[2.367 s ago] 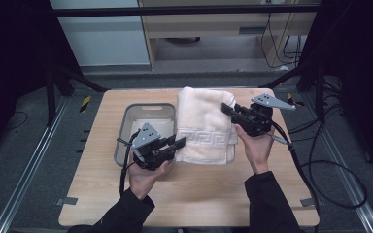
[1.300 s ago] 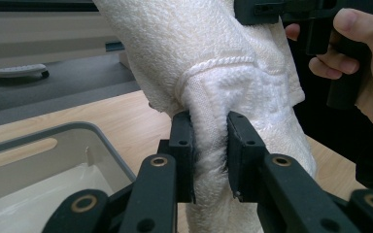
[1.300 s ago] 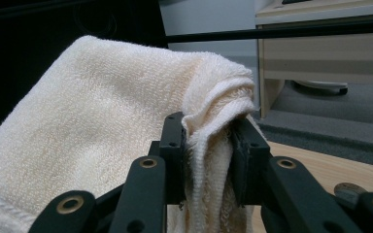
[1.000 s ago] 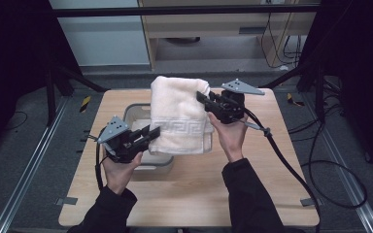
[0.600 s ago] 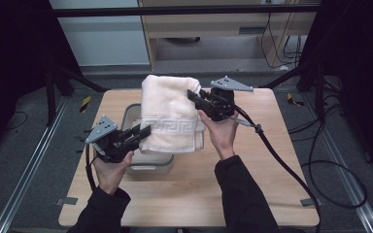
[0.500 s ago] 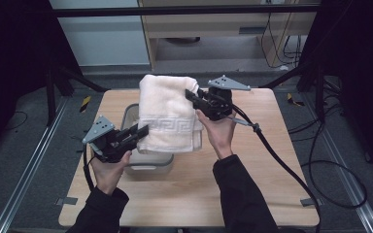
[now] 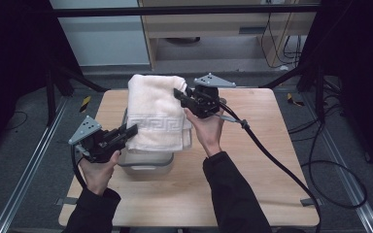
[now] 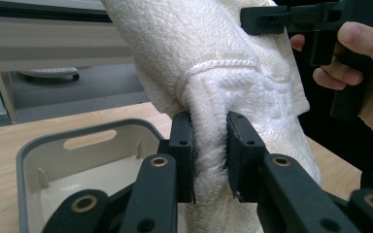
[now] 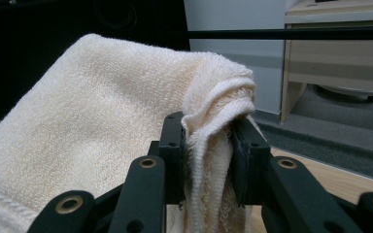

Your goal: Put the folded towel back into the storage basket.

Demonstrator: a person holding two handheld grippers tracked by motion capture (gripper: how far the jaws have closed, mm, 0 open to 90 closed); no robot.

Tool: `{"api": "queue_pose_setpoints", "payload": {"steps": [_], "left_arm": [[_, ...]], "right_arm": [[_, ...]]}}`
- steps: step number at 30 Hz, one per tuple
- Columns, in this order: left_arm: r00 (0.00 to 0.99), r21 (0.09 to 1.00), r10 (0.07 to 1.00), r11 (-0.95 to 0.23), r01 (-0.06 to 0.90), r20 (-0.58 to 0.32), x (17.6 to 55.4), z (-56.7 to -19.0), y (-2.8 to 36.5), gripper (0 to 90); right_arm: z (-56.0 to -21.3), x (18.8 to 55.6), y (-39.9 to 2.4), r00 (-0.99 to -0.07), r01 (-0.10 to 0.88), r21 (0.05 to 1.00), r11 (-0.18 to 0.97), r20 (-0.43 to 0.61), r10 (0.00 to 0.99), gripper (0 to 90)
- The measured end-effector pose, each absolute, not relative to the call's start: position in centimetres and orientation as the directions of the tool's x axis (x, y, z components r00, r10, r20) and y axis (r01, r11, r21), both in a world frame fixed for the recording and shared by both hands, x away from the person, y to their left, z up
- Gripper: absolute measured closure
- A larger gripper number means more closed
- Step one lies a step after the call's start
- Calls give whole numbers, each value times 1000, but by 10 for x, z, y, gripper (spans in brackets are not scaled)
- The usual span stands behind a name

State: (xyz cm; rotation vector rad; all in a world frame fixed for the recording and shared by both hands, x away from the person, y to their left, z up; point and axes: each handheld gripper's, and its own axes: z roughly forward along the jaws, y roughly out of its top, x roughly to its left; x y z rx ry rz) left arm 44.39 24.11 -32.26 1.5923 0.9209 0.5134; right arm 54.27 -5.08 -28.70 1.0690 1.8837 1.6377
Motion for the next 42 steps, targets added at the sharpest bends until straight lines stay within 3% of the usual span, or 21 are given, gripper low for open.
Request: {"api": "queue_pose_setpoints", "payload": {"steps": [21,42], "left_arm": [[541,947,821,-2,321,-182,449,-340,270,745],[483,909,853,-25,417,-198,465,-372,282,745]], "right_arm": [[-301,558,-15,-632,301,952,44,165,757,701],[-344,578,10,-612,367,926,89,168,773,696]]}}
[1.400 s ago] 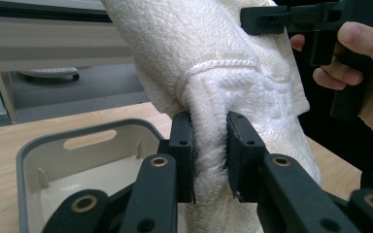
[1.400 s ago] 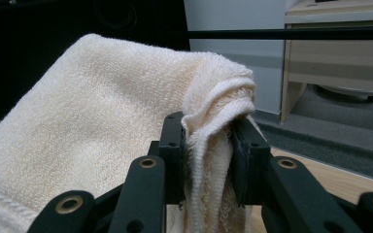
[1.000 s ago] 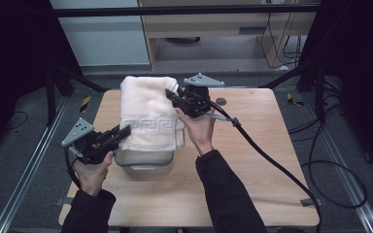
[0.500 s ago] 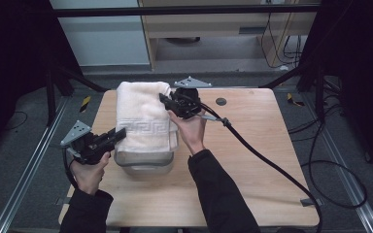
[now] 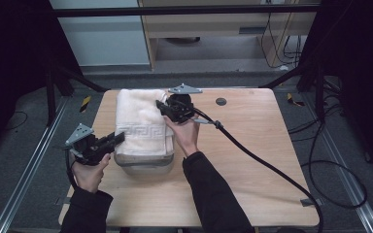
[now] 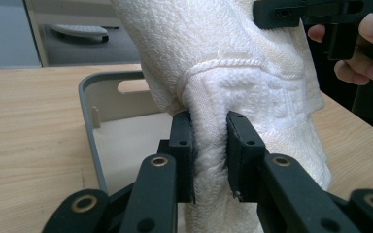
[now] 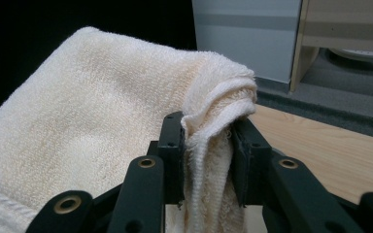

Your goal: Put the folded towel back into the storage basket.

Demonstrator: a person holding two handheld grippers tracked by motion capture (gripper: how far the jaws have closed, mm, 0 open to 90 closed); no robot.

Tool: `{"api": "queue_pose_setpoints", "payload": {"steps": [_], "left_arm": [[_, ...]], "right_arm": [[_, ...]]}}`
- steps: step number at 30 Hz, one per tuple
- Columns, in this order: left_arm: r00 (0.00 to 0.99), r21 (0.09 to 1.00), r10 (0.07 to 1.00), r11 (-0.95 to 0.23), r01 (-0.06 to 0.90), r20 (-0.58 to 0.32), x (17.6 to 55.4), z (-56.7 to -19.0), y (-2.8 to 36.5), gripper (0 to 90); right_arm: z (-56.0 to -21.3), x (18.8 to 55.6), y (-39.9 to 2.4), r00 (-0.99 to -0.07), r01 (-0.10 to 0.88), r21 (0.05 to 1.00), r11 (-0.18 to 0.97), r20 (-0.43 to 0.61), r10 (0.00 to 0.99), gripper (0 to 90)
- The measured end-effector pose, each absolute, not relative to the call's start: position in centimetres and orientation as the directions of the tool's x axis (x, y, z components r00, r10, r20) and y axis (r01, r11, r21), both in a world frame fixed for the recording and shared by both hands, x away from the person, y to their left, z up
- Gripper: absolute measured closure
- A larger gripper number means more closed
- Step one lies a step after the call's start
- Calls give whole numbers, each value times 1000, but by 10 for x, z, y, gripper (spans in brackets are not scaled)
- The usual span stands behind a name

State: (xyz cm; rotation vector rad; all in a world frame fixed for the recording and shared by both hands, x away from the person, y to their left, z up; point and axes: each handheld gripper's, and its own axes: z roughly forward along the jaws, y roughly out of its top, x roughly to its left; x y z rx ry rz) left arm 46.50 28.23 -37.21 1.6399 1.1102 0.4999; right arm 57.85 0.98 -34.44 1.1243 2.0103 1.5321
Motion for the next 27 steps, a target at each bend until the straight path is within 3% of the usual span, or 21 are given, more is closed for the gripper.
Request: {"api": "queue_pose_setpoints", "payload": {"steps": [27], "left_arm": [[429,852,882,-63,519,-197,486,-407,282,745]], "right_arm": [[-397,602,26,-571,463,878,125,187,799,688]]}}
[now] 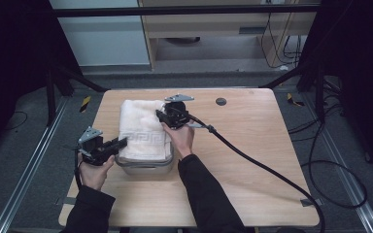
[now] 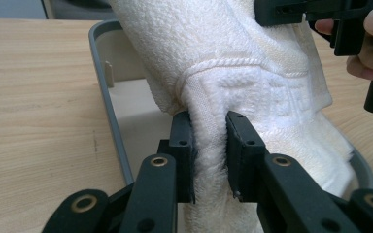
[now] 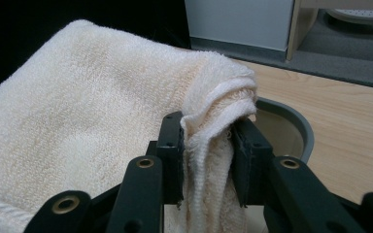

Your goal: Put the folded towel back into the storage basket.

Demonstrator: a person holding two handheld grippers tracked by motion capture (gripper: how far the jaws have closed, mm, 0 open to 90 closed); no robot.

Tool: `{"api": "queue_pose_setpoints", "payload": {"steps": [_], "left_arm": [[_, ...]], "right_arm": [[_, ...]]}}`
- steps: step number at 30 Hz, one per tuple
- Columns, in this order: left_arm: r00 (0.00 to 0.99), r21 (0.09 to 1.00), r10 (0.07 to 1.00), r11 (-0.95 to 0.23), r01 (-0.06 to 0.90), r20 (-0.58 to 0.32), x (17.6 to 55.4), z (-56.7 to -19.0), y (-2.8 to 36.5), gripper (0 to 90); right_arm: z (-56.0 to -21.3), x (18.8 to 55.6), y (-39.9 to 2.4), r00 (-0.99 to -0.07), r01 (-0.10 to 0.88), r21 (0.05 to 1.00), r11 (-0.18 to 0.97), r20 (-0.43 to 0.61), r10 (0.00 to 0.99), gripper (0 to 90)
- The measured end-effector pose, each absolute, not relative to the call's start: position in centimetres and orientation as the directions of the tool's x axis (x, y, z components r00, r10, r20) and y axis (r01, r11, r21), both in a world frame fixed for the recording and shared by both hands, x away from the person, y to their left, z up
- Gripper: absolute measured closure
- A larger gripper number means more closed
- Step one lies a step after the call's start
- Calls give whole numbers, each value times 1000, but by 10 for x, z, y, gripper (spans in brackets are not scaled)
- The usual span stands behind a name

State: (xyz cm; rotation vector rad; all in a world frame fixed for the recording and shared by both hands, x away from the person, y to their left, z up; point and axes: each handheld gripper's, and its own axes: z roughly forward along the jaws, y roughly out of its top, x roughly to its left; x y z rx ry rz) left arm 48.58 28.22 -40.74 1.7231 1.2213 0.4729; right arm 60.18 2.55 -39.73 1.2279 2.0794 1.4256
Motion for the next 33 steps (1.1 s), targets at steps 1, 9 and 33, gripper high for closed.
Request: {"api": "queue_pose_setpoints", "payload": {"steps": [1,9,33], "left_arm": [[427,850,884,-69,522,-190,487,-409,281,744],[417,831,892,-94,548,-173,492,-419,278,744],[375,839,922,-125,530,-99,494,-420,274,595]], "right_arm": [[-399,602,26,-570,464,877,127,186,800,688],[-414,606,30,-558,482,863,152,169,812,687],[-425,605,28,-569,446,869,215,90,817,605]]}}
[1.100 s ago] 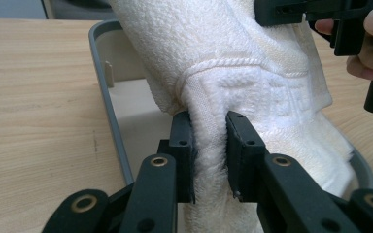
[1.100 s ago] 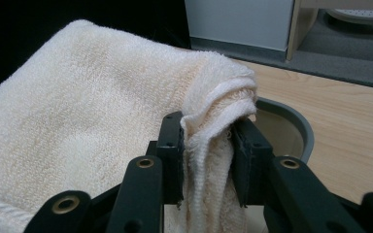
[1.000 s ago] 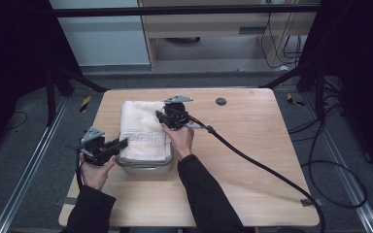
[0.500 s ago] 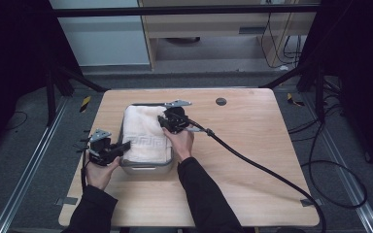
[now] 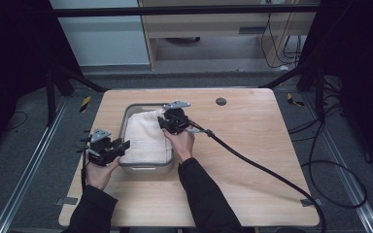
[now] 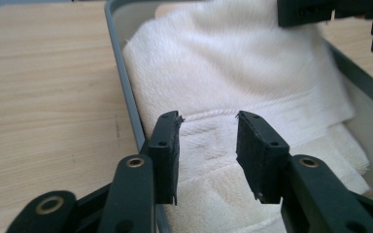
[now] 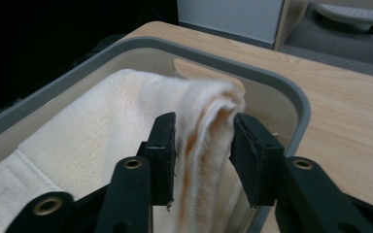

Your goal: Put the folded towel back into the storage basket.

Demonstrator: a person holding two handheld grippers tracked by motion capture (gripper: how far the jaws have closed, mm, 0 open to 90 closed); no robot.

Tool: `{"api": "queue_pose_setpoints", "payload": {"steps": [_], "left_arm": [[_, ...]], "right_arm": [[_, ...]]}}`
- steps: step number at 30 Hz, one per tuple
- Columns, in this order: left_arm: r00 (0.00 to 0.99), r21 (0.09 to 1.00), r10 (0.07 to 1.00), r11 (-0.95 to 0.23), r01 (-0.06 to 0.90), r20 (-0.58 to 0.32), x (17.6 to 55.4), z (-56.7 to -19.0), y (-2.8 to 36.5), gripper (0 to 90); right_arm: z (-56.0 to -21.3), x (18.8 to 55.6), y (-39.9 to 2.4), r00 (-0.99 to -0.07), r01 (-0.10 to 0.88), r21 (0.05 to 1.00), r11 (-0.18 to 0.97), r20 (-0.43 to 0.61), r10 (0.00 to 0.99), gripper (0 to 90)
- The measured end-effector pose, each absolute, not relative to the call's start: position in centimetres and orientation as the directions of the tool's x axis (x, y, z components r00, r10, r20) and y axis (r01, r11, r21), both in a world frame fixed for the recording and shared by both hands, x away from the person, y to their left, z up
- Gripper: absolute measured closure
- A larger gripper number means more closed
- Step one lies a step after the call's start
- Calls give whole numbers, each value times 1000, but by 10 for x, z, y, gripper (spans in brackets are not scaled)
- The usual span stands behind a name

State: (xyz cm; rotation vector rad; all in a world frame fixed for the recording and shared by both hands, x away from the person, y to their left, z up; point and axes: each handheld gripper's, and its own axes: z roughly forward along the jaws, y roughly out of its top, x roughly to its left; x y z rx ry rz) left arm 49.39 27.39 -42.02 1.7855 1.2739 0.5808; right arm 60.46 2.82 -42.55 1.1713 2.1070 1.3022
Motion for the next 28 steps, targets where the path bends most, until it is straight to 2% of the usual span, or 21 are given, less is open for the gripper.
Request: {"api": "queue_pose_setpoints", "payload": {"steps": [3,8,15,21,28], "left_arm": [[371,851,923,-112,514,-102,491,-416,277,586],[376,864,921,-107,491,-100,487,-411,280,561],[403,890,911,-113,441,-85,478,-404,281,469],[421,894,904,-126,430,-75,472,-405,283,388],[442,894,895,-144,424,-66,466,-409,282,325]], "right_arm": [[-422,604,25,-575,418,878,233,57,816,522],[-415,599,13,-580,381,893,241,27,814,438],[-404,584,-25,-574,361,906,219,31,818,293],[-396,568,-67,-570,369,912,177,72,818,232],[-396,540,-118,-552,364,915,176,60,831,193]]}}
